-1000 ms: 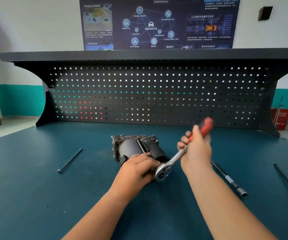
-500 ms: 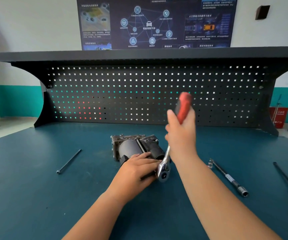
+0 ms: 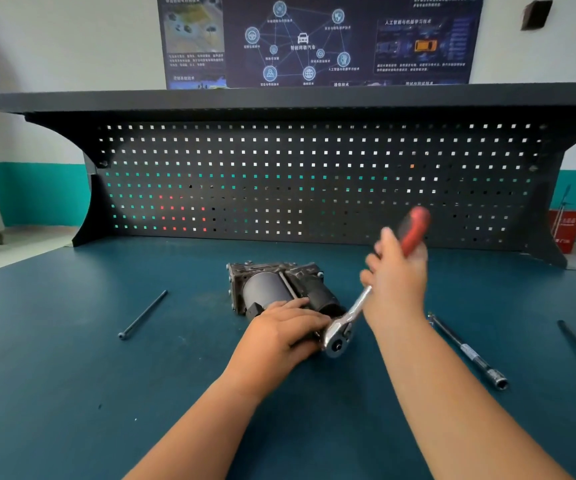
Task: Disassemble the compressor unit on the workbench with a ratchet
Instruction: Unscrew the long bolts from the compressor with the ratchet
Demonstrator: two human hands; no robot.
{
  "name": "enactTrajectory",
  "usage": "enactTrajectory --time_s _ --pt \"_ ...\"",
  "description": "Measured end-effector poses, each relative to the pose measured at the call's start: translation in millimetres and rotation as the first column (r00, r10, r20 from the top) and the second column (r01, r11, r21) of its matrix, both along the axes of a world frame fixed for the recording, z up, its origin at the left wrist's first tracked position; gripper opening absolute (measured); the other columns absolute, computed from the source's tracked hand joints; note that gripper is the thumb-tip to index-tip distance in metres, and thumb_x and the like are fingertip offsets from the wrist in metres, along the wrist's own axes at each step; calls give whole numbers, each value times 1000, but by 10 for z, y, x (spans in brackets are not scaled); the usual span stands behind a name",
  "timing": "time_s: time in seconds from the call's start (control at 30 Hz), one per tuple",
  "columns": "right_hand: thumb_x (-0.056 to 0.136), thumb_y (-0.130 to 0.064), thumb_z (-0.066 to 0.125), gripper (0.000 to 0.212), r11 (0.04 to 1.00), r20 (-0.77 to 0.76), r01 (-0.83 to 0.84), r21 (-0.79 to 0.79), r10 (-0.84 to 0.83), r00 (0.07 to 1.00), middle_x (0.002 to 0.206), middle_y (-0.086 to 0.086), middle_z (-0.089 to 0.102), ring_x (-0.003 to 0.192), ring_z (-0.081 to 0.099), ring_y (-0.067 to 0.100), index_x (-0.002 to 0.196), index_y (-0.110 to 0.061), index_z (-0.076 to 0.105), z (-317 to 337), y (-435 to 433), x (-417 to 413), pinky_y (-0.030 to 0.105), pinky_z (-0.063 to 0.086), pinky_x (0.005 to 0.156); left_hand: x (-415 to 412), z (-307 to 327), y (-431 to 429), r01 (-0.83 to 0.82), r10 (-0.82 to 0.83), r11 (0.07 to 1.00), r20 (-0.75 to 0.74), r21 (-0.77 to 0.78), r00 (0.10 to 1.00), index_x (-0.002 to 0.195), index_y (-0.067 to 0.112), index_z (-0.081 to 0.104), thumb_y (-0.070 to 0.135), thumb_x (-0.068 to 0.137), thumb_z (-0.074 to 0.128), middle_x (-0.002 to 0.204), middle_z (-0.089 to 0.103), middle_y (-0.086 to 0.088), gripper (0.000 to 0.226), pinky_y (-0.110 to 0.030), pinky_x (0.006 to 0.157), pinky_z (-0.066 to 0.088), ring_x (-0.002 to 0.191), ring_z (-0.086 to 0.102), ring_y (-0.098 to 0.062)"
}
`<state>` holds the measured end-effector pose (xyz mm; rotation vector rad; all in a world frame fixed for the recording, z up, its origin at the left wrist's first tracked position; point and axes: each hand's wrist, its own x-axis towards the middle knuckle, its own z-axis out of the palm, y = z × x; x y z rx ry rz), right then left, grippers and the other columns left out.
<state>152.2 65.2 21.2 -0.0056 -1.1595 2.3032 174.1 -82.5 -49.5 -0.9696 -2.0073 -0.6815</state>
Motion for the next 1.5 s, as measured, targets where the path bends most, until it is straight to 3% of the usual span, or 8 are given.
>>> enactTrajectory --time_s 0.1,0.2,0.5,0.77,0.93,1.07,1.2,1.5 --pt "98 -15 47 22 856 242 -56 -515 207 948 62 -5 33 27 29 2 77 -13 41 -318 175 -2 14 22 31 5 -2 16 -27 26 1000 -40 -12 999 91 6 75 9 66 72 91 74 -1 25 -33 86 52 98 65 -25" --pt "98 -19 46 29 806 290 -23 -592 240 926 61 -5 34 25 29 4 70 -14 37 -427 206 -34 14 24 30 11 10 19 -43 42 999 -65 -18 997 89 6 75 8 65 72 89 74 -1 25 -42 85 52 95 67 -26" --pt "94 -14 53 32 987 -183 54 154 -25 983 64 -11 44 42 37 0 123 -25 46 23 -120 130 15 31 38 2 27 -5 -42 32 993 -92 -113 995 89 6 76 4 63 71 93 74 -2 27 -50 85 51 93 69 -31" --pt "86 -22 58 50 404 -345 165 900 427 836 85 -12 57 69 53 2 134 -19 44 139 -617 336 7 37 62 14 12 -16 -9 9 1000 4 22 1000 63 5 69 2 63 71 61 66 -1 3 5 67 32 62 53 -6" --pt "90 -21 60 37 680 -370 154 717 185 910 75 -17 50 62 49 -2 125 -26 47 176 -406 224 16 42 62 -35 -10 7 32 -32 999 -67 0 997 78 4 72 7 66 72 84 71 3 12 -17 84 43 85 59 -14" --pt "94 -13 52 15 997 -69 -30 76 35 997 65 -6 41 39 35 0 97 -28 48 10 -9 -14 14 26 35 -71 -47 -17 -8 8 1000 -27 -11 1000 90 6 74 7 68 73 91 74 -1 22 -36 90 49 96 65 -23" --pt "97 -16 45 26 842 264 -35 -539 208 942 63 -5 33 26 29 2 73 -15 37 -374 185 -46 14 22 30 -63 -38 16 -15 14 1000 -42 -22 999 93 6 75 9 70 73 93 74 -2 23 -43 90 51 94 68 -24" --pt "95 -13 50 34 999 -149 -34 15 36 988 55 -14 45 40 34 0 127 -23 42 -31 -21 136 14 27 36 -31 -6 16 -58 44 993 -136 -101 990 91 10 75 6 64 71 93 74 2 28 -29 91 44 99 58 -15"
